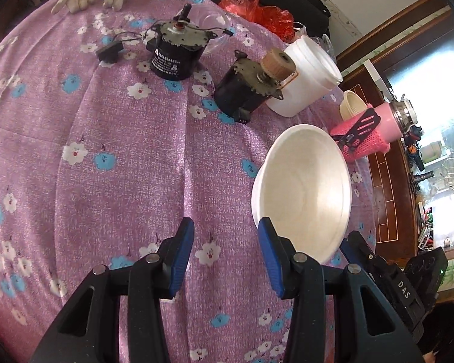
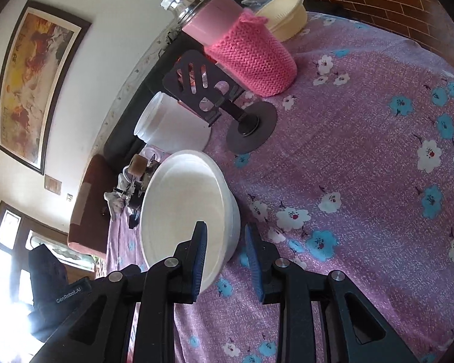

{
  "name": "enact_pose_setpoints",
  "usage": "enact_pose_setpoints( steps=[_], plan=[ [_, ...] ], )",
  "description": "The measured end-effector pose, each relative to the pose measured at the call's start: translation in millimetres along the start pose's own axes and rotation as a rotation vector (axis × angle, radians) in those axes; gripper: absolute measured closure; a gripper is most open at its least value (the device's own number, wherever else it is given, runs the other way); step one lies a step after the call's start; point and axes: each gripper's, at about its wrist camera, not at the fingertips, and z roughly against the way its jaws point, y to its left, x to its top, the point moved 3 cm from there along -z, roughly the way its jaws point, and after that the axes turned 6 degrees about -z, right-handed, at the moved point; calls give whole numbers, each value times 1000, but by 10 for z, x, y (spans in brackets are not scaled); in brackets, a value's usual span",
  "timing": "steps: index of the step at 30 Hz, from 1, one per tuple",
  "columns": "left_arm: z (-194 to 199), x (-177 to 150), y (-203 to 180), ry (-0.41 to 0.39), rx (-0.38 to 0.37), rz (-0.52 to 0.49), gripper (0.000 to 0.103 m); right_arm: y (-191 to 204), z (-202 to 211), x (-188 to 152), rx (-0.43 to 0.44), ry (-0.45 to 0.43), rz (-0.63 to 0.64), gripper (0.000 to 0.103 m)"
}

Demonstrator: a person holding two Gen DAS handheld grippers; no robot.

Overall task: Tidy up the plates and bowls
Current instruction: 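Grasp the last white bowl's rim with the left gripper while the right gripper grasps it too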

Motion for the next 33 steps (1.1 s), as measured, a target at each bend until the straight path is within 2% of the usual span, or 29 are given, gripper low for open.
enact_pose_setpoints(
  steps=[4,13,16,20,25,30,33],
  plan=[
    [-76,17,-24,13,-25,1,61,15,-16,4,12,-9,6,75],
    [-105,97,-102,-35,-123,11,61,-20,-87,-34,31,1,-10,75],
    [-100,109,-111,-66,-130,7,61,-24,-89,-45,33,0,-8,75],
    [-142,117,-154,-69,-172,-2,61,-17,-81,-50,37,-9,-6,75],
    [-204,105,-191,-67,-208,-11,73,-75,-74,-40,51,-3,-35,75],
    [-209,105,-225,-73,-207,-15,82,-77,-53,-36,53,-7,-37,75],
    [-187,107,-231,-83,-207,-18,82,-67,-57,-39,53,-6,-37,75]
  ],
)
